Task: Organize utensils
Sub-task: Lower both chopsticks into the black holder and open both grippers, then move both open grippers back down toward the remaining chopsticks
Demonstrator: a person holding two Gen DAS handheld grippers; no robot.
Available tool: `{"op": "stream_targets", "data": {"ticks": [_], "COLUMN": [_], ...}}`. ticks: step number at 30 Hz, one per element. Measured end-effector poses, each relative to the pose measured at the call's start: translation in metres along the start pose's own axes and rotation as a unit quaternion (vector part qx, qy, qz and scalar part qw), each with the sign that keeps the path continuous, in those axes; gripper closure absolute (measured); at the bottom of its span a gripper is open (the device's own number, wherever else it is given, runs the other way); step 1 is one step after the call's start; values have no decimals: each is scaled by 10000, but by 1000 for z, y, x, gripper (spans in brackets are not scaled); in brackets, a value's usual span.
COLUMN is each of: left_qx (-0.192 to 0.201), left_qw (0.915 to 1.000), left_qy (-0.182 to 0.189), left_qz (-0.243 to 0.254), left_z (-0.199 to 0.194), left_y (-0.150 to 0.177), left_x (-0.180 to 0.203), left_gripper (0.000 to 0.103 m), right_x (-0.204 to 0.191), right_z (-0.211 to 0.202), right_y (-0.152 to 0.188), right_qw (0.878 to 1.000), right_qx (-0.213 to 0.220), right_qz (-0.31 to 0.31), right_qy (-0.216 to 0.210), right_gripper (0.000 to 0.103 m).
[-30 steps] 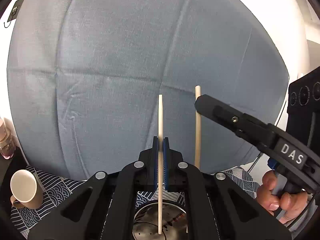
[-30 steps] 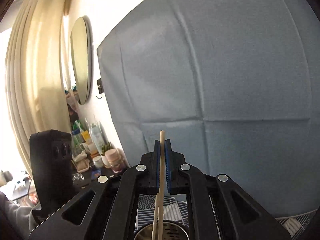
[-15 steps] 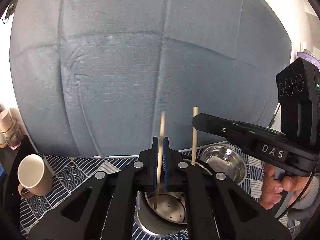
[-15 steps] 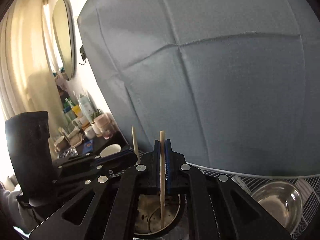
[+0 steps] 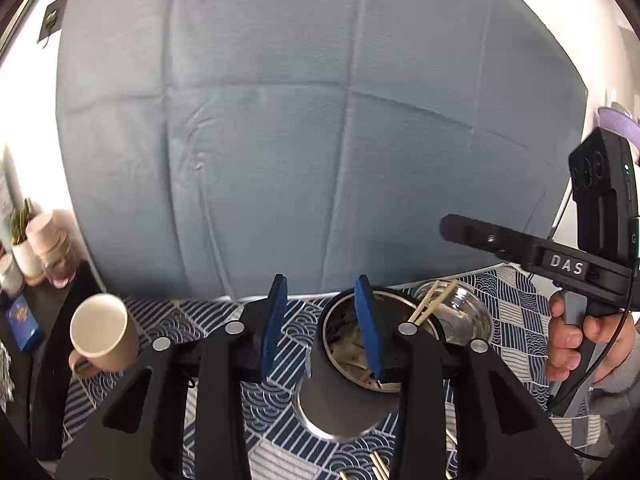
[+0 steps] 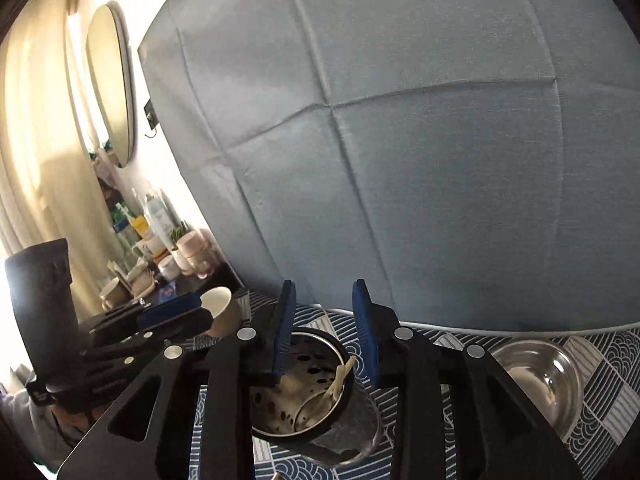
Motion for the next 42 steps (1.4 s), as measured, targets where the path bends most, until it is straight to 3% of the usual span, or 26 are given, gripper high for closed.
{"op": "stream_targets", "data": {"ticks": [2, 5, 7, 13, 18, 26, 35, 42], "left_qx": [-47, -168, -314, -821, -1372, -2030, -2787, -3121], "left_qw": [9999, 9993, 9984, 9942, 9873, 9743, 9567, 9472], "left_qy": [-65, -187, -287, -447, -572, -671, -620, -612], "left_qz": [-128, -277, -375, -525, -552, -716, -561, -412], "left_z": [-8, -19, -24, -28, -29, -23, -6, 2], "left_y": [5, 16, 24, 54, 88, 134, 176, 193], "left_x": [-5, -16, -23, -39, -40, -46, -31, -23], "left_gripper": [53, 45, 38, 27, 25, 16, 16, 16], "right_x": [-1, -1, -2, 2, 10, 27, 47, 51], "right_z": [-10, -21, -28, -40, -42, -41, -37, -32], "right_y": [3, 9, 15, 40, 64, 107, 170, 204], "right_qw": [10000, 9999, 9999, 9992, 9962, 9876, 9688, 9537], "right_qx": [10, -6, -49, -305, -677, -1269, -2100, -2629], "right_qz": [-9, -23, -45, -5, -18, 40, 54, -95], "right_qy": [63, 101, 111, 277, 539, 921, 1319, 1457], "right_gripper": [62, 53, 52, 34, 21, 18, 18, 18]}}
Point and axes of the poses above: each gripper's, at about its wrist camera, not at the fingertips, and z roughly the way its jaws point, x to its right, y to its underside, the point moved 4 cm from there along z, roughly the way its jaws point, and after that the axes turned 8 degrees about y, right-handed, at the moved point
